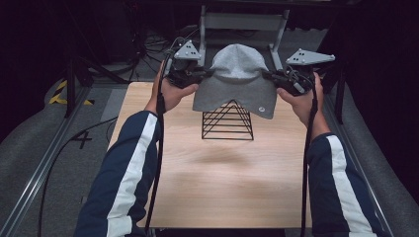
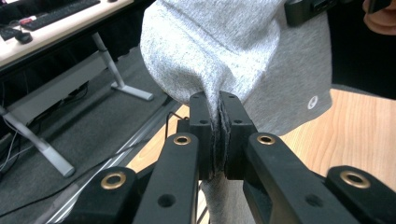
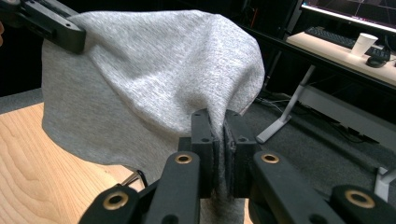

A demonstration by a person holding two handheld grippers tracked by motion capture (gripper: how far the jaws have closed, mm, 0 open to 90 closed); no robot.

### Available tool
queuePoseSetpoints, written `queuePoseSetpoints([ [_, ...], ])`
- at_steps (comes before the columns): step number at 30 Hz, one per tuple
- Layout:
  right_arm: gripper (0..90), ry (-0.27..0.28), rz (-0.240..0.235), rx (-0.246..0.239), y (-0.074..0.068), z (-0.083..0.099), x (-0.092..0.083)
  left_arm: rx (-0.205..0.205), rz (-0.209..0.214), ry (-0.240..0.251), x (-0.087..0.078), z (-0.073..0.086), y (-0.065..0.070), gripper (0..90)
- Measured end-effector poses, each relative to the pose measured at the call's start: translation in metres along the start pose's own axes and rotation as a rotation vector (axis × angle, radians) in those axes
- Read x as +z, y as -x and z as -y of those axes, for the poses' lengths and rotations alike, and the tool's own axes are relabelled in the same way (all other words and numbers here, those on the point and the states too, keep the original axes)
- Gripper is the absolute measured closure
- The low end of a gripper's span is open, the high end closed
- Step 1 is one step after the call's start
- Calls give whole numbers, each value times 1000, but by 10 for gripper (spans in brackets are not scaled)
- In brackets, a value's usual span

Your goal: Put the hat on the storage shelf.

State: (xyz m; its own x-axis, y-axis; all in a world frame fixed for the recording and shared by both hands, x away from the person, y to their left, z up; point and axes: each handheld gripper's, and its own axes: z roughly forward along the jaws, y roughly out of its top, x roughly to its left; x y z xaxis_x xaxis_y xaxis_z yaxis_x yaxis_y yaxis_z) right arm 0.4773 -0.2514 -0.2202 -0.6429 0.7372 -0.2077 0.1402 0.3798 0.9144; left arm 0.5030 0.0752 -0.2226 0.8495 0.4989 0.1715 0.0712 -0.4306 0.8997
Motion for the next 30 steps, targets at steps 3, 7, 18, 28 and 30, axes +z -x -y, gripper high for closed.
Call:
queuePoseSetpoints([
  [3, 848, 6, -1, -3, 0, -2, -4, 11, 9, 3, -4, -2, 3, 855],
  [7, 848, 8, -7, -13, -3, -1, -7, 20, 28, 7, -5, 1, 8, 855],
  [18, 848, -41, -23, -25, -11, 16, 2, -3, 24, -40, 9, 25, 9, 854],
  [28, 848, -100, -42, -9, -12, 43, 23, -47, 26, -80, 34, 56, 10, 851],
  [30, 848, -115, -49, -5, -13, 51, 28, -67, 26, -86, 39, 66, 10, 851],
])
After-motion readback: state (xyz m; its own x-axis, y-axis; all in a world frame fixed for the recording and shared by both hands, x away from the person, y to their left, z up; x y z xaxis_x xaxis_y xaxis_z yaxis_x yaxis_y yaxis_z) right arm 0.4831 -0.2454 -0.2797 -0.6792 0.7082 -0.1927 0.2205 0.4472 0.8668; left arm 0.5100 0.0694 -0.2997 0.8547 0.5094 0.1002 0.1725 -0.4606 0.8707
